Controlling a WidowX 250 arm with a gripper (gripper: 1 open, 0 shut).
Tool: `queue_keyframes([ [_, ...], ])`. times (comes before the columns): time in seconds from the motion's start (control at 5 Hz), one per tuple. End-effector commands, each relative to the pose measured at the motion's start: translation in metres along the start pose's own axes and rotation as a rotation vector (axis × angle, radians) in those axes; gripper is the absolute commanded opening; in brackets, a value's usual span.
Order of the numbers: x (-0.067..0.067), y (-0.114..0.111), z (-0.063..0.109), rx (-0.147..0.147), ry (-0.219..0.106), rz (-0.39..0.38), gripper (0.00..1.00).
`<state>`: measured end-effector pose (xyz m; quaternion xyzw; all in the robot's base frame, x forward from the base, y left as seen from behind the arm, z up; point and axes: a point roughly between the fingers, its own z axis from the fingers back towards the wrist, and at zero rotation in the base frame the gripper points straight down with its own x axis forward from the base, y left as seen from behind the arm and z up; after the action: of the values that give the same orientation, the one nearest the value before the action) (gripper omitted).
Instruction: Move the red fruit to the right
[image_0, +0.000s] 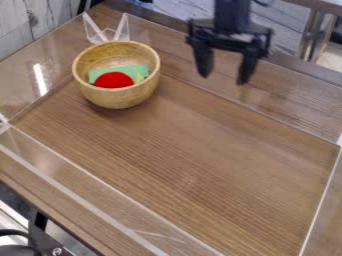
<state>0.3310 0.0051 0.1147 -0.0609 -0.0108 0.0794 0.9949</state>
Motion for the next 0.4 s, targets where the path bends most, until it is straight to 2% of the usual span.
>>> queue_keyframes([
  [0.0, -0.001, 0.038, 0.030, -0.012, -0.051, -0.074, 1.00],
  [0.2, -0.004, 0.075, 0.037, -0.005, -0.067, -0.107, 1.00],
])
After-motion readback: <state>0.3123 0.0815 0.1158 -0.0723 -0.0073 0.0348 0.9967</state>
